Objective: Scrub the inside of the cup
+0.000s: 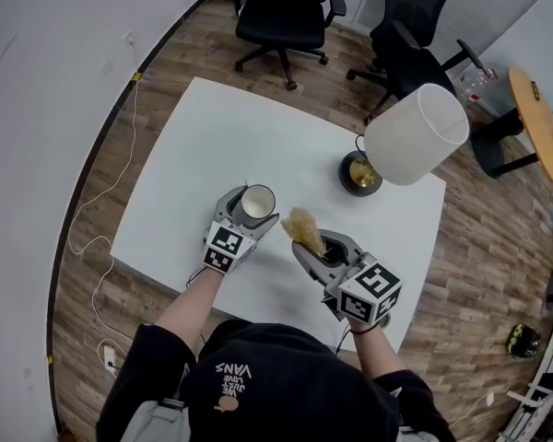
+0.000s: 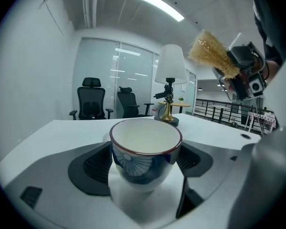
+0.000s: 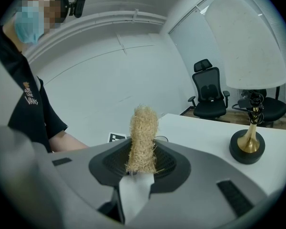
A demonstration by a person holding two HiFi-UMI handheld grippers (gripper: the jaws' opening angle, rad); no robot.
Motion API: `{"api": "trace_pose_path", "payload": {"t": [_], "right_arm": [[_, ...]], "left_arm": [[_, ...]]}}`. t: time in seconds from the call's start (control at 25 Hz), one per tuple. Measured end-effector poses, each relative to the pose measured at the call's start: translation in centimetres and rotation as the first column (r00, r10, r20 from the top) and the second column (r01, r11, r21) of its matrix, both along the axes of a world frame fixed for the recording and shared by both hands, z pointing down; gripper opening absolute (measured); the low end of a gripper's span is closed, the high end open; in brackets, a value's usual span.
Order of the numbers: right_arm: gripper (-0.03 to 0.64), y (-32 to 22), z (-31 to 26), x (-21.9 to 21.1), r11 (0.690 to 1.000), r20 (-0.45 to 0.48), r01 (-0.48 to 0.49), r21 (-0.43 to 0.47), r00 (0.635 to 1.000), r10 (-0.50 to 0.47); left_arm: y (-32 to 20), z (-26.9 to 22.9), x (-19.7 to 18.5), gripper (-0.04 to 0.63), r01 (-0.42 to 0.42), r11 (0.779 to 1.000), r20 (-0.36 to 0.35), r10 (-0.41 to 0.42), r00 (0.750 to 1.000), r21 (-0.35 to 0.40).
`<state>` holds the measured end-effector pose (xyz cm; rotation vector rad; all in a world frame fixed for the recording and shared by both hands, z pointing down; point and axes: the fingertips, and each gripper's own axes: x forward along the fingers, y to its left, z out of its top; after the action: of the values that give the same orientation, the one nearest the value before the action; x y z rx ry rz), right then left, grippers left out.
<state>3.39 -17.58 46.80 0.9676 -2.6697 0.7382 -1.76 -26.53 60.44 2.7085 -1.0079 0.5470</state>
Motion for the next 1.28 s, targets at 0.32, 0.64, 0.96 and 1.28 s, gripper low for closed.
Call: {"api": "trace_pose_path", "payload": {"t": [0.32,0.64,0.96,1.28], "right_arm": [[0.114,0.2,-0.8,-0.6,0.999,0.015,0.023,0.029,1.0,-0.024],[0.114,0.7,-1.8,-1.2,0.997,0.03,0.043,0.059,0.999,-0.045],[0.114,1.9,-2.6,-1.5,0.995,0.045,0.051,0.087,0.997,-0.055],[0.114,3.0,-3.1,-1.5,0.993,0.056,0.057,0.104,0.996,-0.064]], "left_arm": [[0.9,-5.0,-1.2,0.397,0.014,0.997,-0.05,-0.01,0.999,0.074],[3.0,-10.4,-2.0,0.391,0.015,0.991,-0.083,-0.004,0.997,0.13],[5.7,-14.3,-3.0,0.223,0.072,0.983,-0.1,-0.055,0.993,0.17],[9.1,-16.2,-2.9,0.067,0.089,0.978,-0.104,-0.071,0.992,0.188]]}}
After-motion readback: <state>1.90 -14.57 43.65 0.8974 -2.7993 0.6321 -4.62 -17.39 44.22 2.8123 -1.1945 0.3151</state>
